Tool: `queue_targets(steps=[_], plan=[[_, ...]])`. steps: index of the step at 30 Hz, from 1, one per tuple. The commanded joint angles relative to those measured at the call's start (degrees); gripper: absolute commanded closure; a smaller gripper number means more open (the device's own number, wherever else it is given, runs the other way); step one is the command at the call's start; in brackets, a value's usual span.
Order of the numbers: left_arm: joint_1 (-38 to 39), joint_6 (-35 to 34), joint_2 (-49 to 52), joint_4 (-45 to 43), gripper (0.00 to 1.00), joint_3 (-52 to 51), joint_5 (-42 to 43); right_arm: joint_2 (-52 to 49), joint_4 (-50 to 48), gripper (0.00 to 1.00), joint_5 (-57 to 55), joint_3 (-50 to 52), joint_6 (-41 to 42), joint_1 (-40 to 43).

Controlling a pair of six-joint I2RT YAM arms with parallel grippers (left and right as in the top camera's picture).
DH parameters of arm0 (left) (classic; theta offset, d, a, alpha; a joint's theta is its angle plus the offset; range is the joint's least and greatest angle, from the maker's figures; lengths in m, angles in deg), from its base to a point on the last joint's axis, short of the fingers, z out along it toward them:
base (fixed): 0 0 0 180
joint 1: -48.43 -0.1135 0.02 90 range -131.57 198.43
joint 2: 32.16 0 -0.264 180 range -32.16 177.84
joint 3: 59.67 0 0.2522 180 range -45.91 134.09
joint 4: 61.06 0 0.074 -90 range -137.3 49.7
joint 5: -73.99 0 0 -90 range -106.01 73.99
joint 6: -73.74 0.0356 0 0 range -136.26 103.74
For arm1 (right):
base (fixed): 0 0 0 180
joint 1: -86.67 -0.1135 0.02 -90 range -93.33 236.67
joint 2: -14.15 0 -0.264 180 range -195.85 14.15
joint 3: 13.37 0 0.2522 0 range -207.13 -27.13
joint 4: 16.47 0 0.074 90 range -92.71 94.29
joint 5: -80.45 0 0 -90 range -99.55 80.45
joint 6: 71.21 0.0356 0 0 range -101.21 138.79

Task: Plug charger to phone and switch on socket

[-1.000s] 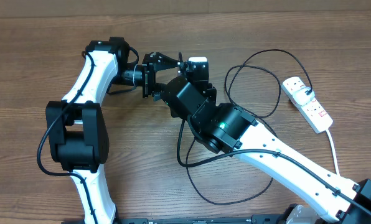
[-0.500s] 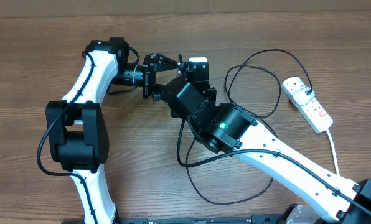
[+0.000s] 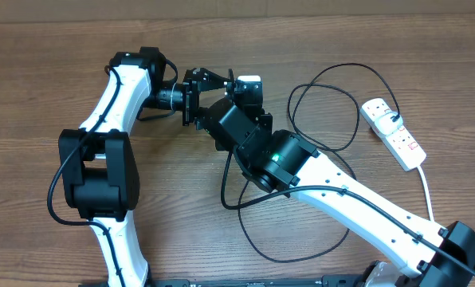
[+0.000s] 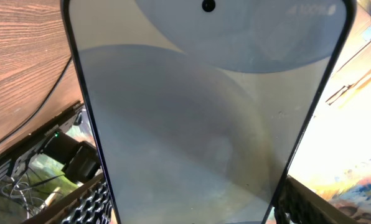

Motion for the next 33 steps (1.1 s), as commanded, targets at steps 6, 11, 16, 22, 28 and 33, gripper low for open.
queue_targets(steps=[6, 11, 16, 22, 28, 33], plan=[[-0.15, -0.37, -0.04, -1.31, 0.30, 1.73, 2.82, 0.15, -0.37, 0.63, -1.03, -1.77, 0.02, -0.26], [-0.15, -0.37, -0.02, -1.31, 0.30, 1.73, 2.82, 0.15, -0.37, 0.66, -1.18, -1.77, 0.04, -0.26], [-0.15, -0.42, -0.04, -1.09, 0.30, 1.73, 2.89, 0.15, -1.03, 0.66, -1.18, -1.77, 0.04, -0.26], [-0.15, -0.61, -0.04, -0.83, 0.30, 1.73, 2.89, 0.15, -2.49, 0.69, -1.20, -1.77, 0.04, -0.26], [-0.15, -0.61, -0.04, -0.83, 0.30, 1.73, 3.28, 0.07, -2.45, 0.71, -2.73, -1.77, 0.02, -0.26], [-0.15, -0.63, -0.04, -0.83, 0.30, 1.73, 3.28, 0.07, -2.38, 0.71, -2.71, -1.77, 0.04, -0.26]])
